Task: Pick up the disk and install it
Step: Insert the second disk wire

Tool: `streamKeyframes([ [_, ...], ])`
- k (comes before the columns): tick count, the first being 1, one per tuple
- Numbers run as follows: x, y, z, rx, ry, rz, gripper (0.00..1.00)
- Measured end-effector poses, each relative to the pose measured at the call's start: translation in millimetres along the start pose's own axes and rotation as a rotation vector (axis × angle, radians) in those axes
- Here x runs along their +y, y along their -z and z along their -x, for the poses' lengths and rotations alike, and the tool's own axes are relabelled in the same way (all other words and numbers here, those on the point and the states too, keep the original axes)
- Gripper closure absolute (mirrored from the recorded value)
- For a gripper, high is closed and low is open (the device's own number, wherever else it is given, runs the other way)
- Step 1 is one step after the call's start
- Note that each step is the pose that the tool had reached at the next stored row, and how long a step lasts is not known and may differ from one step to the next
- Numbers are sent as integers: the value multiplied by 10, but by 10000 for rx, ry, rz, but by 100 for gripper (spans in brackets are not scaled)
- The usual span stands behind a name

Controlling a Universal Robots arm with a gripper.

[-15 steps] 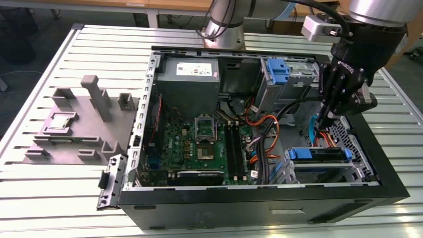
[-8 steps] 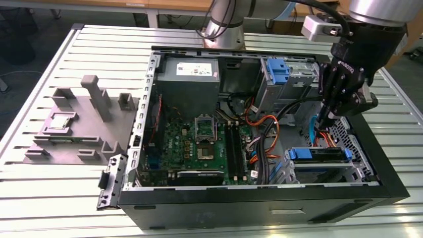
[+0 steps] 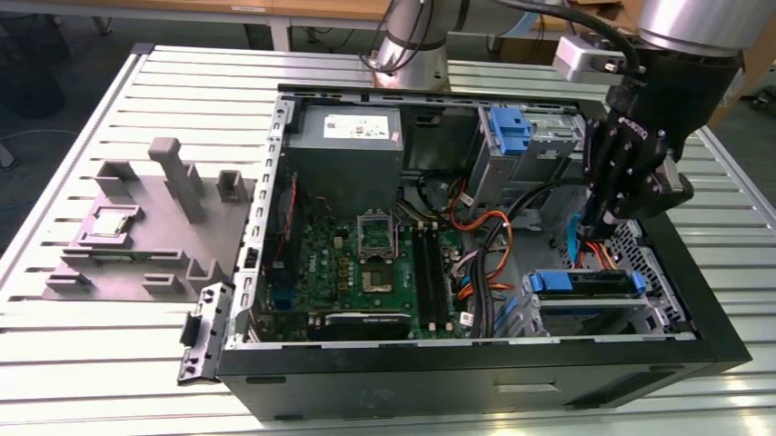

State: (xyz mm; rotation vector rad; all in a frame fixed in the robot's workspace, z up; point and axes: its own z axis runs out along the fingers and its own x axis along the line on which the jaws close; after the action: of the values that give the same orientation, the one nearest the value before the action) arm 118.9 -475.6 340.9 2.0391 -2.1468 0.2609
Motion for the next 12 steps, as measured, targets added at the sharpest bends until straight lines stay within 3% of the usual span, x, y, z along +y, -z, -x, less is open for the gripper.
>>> streamKeyframes([
  [1, 0, 0, -1, -16, 0, 1, 72],
  [4, -1, 0, 0, -36, 1, 1, 84],
  [12, 8, 65, -17, -34, 1, 1, 84],
])
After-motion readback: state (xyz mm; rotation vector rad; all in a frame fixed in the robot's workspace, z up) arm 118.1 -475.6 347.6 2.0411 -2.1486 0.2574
